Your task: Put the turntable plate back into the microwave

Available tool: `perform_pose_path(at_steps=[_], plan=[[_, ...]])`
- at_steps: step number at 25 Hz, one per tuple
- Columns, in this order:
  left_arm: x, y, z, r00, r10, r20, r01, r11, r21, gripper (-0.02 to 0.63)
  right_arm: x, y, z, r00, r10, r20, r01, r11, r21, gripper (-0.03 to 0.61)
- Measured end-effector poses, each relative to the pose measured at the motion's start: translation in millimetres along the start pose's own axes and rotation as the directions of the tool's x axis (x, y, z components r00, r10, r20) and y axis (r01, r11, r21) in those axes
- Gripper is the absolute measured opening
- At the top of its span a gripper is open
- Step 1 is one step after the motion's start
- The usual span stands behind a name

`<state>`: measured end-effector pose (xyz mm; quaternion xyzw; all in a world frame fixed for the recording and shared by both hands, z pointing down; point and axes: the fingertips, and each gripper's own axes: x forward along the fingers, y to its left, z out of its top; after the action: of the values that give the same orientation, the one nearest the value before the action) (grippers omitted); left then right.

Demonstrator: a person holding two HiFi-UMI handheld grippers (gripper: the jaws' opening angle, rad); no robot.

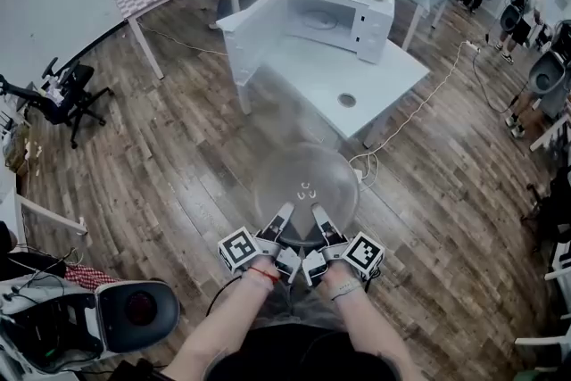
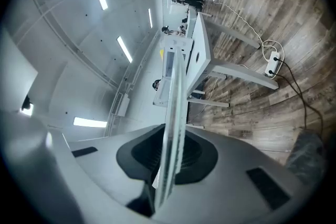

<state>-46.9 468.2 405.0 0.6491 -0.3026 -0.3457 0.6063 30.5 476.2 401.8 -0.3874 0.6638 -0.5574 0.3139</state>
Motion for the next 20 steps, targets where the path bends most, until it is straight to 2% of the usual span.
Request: perform_pose_path(at_steps=[10, 14, 18, 20], plan=[[42, 5, 19, 0.999, -0.043, -0.018, 0.041, 0.998, -0.055, 0.031, 33, -14, 24, 1.000, -0.005, 0.025, 0.005, 1.000, 0.005, 0.049], [59, 23, 39, 0.999, 0.024, -0.043, -0.025, 0.999, -0.023, 0.031, 59, -21, 34, 0.999, -0.003, 0.039, 0.002, 1.000, 0.030, 0.049], [88, 18, 58, 0.999, -0.022, -0.049, 0.019, 0.998, -0.062, 0.031, 87, -28, 46, 0.998, -0.016, 0.055, 0.013, 0.999, 0.042, 0.049], [101, 24, 70, 0.998, -0.003, -0.061, 0.000, 0.999, -0.051, 0.031, 103, -30, 54, 0.998, -0.019, 0.063, 0.016, 0.999, 0.047, 0.049]])
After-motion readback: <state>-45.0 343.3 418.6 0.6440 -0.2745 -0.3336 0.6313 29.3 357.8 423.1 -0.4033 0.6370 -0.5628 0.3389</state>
